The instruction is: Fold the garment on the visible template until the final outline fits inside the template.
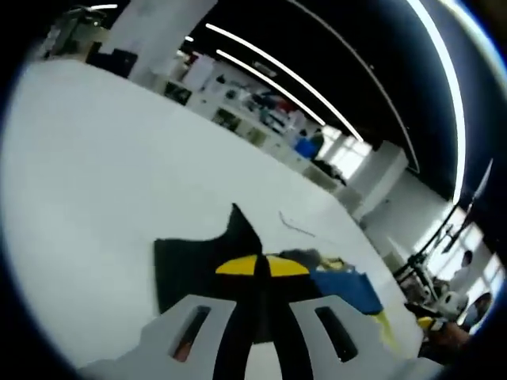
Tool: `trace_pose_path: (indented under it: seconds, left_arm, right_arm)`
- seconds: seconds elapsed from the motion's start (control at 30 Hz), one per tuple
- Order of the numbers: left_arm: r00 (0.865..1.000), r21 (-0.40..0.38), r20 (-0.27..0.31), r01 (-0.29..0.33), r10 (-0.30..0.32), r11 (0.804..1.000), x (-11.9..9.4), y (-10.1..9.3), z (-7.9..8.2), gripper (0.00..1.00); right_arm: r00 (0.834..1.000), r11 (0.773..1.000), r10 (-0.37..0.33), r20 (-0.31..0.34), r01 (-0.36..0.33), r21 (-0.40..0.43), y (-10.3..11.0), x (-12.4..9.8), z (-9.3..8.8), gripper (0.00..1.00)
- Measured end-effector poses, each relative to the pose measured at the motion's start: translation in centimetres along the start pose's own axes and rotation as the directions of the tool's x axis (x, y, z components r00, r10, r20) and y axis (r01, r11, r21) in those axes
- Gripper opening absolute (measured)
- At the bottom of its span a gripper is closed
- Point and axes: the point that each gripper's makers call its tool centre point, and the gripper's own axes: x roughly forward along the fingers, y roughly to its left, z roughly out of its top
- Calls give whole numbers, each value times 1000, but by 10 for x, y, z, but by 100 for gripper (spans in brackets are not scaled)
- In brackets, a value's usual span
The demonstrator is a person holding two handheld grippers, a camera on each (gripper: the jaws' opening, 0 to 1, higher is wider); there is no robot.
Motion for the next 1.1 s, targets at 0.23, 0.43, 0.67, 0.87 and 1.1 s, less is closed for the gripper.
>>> trace_pose_path:
  seconds: [0.23,0.43,0.67,0.87,1.1]
  left_arm:
    - [996,-8,-45,79,-79,997,40,-42,-19,0]
    - [988,-44,-63,140,-143,989,66,-72,-36,0]
    - [978,-111,-77,186,-195,976,87,-103,-53,0]
    - [963,-125,-72,251,-261,960,103,-146,-64,0]
    - [939,-124,-90,319,-331,940,118,-192,-83,0]
  right_arm:
    - [1000,1000,-16,8,16,19,-7,-10,-5,92]
    - [999,998,-41,9,41,41,-16,-20,-12,92]
    - [998,996,-61,10,60,62,-21,-28,-20,91]
    - [998,995,-63,12,62,73,-22,-28,-21,91]
    - [997,994,-71,17,69,85,-25,-31,-24,91]
